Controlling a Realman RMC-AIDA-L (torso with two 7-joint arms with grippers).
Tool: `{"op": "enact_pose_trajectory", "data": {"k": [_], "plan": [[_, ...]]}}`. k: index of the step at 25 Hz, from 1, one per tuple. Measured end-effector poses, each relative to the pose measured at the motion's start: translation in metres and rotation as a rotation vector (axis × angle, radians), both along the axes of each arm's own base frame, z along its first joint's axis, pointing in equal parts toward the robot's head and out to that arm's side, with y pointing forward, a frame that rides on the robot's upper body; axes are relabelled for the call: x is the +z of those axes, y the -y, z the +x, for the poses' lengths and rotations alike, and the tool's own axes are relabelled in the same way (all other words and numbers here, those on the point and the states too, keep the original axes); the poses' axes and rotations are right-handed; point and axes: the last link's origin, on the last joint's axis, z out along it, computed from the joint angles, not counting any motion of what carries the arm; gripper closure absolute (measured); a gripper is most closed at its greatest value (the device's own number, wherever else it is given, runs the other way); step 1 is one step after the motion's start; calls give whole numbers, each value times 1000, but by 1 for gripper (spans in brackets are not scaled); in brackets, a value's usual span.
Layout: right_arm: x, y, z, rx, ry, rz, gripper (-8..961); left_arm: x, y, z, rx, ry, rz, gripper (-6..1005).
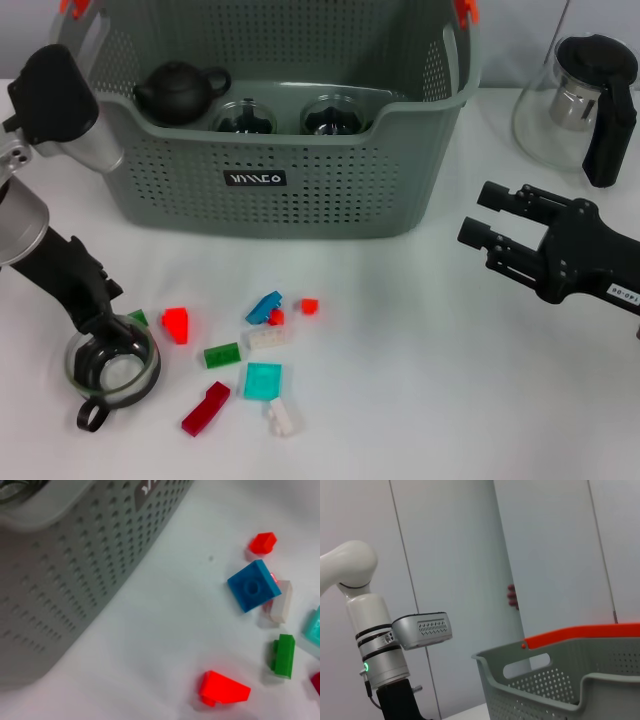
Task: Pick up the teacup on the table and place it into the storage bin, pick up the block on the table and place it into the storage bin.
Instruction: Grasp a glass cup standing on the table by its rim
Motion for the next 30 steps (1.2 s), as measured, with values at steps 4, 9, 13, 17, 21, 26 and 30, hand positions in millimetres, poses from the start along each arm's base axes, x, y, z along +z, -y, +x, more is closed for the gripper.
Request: {"op": "enact_pose_trajectory", "data": {"k": [4,9,13,17,21,26,30], "plan": [[0,0,1,-1,1,1,376,1,2,-4,9,-4,3,407],[0,0,1,-3,2,1,376,1,5,-9,23,-5,4,413],[-1,0,0,-3,2,0,376,0,5,-14,30,-7,13,417],[-1,0,0,-2,0,0,376,-1,5,-18,31,-9,26,422],[-1,0,-1,0,-2,1,376,-2,5,-21,31,-12,35,427],[0,0,-1,2,-1,2,376,-6,5,-22,27,-17,28,433],[0,-1,-1,2,-1,2,376,-10,6,-25,40,-16,15,438]]}}
